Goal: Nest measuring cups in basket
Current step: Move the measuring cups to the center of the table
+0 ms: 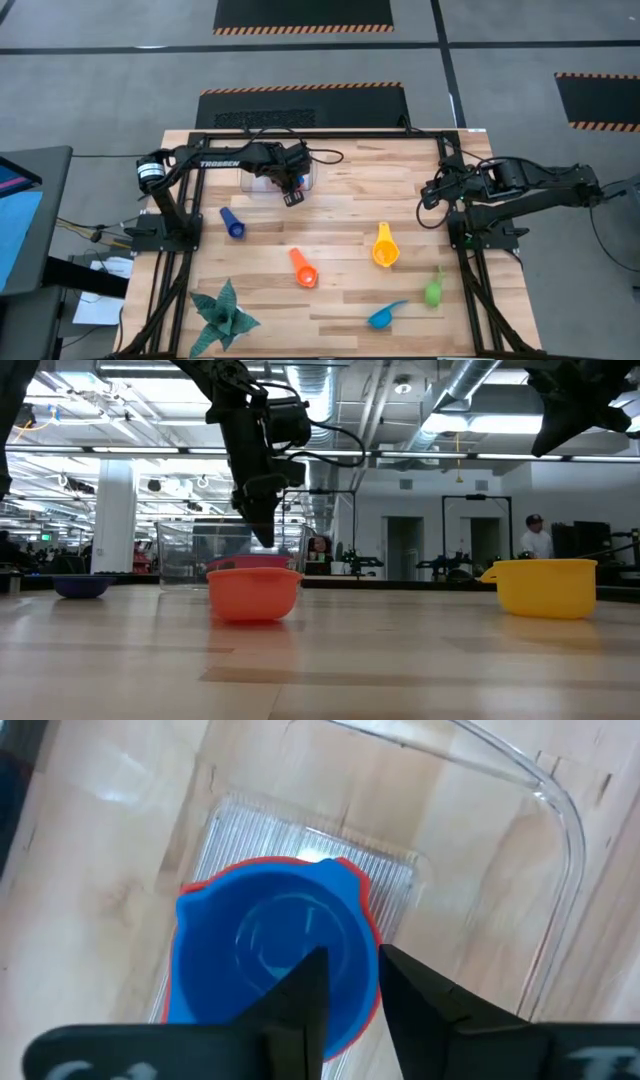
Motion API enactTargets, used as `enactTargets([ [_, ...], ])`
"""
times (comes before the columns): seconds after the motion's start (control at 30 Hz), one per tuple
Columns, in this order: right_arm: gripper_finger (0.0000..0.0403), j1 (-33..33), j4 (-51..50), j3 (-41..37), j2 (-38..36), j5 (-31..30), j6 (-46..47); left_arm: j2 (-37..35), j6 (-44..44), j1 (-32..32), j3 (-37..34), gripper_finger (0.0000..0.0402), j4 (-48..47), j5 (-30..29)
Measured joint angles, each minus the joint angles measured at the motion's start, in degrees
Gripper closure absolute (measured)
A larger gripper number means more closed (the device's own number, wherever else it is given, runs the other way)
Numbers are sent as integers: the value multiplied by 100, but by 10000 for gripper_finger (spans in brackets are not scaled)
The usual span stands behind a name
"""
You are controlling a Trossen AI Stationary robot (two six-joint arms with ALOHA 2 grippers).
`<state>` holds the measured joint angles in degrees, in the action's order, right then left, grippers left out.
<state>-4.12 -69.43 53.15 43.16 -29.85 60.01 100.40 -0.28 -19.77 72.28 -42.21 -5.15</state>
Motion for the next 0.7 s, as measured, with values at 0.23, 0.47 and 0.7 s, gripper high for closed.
enactTargets([
  [0.23, 376, 1, -4, 0, 1, -7, -41, 0, -287, 138, 958, 322, -840, 481],
  [0.47, 379, 2, -4, 0, 2, -16, -50, -7, -506, 680, 1725, 322, -529, 755],
  [0.7, 375, 2, -3, 0, 114, -20, -48, -7, -478, 1235, 1739, 322, 1058, 725],
])
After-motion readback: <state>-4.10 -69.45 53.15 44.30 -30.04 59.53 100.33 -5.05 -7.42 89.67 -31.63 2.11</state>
